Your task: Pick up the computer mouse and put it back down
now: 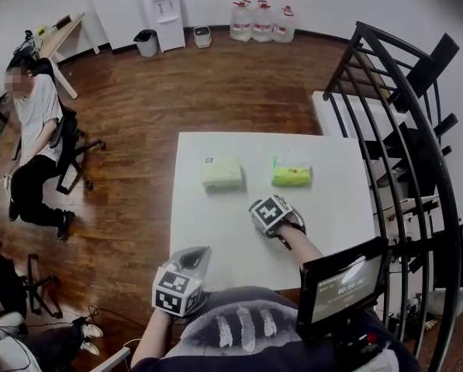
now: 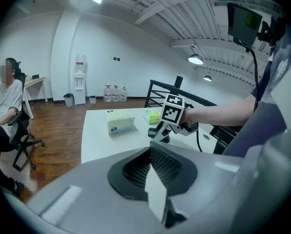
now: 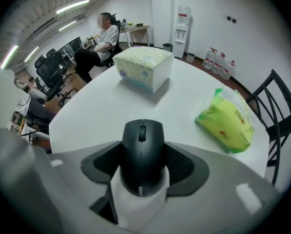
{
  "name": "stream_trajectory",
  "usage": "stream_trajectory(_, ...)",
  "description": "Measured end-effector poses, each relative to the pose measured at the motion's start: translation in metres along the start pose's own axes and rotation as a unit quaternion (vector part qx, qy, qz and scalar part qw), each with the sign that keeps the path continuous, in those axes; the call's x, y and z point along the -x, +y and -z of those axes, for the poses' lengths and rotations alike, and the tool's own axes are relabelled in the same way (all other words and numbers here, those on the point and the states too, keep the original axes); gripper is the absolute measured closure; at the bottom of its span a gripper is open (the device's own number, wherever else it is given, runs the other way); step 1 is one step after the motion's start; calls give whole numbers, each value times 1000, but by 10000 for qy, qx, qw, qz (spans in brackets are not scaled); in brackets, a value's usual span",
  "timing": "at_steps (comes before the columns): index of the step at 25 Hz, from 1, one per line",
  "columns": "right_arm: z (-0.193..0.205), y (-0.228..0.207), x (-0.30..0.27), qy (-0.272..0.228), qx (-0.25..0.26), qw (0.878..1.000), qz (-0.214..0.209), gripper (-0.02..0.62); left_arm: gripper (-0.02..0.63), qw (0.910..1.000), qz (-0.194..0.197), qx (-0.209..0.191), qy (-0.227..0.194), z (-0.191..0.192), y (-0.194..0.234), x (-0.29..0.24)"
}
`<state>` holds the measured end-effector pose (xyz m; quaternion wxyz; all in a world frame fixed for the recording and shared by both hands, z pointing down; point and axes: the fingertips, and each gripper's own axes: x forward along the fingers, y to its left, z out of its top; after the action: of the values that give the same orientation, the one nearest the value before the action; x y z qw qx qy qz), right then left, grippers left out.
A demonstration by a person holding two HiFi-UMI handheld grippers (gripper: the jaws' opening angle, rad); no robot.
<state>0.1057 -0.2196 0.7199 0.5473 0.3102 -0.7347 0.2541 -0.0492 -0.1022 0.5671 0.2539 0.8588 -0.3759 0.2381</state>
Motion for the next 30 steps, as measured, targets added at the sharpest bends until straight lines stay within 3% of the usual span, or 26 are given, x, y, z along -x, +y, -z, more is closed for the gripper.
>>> stream_trajectory(9,-14,12,74,-40,842,9964,-93,305,591,9998,100,-100,-119,-11,-16,-2)
stream_trajectory(15,-27,26,130,-364,1455,9886,-167,305,591,9994,159,-195,-221,-17,-31,0)
stream_trajectory(21,-27,49,172,-478,2110,9761,-177,305,591,9989,175,-292,-315,-19,-48,6)
stream_trajectory(30,-19,75,227,-462,3139,9481,-184,304,591,9974,109,-398,-588,-34,-69,18)
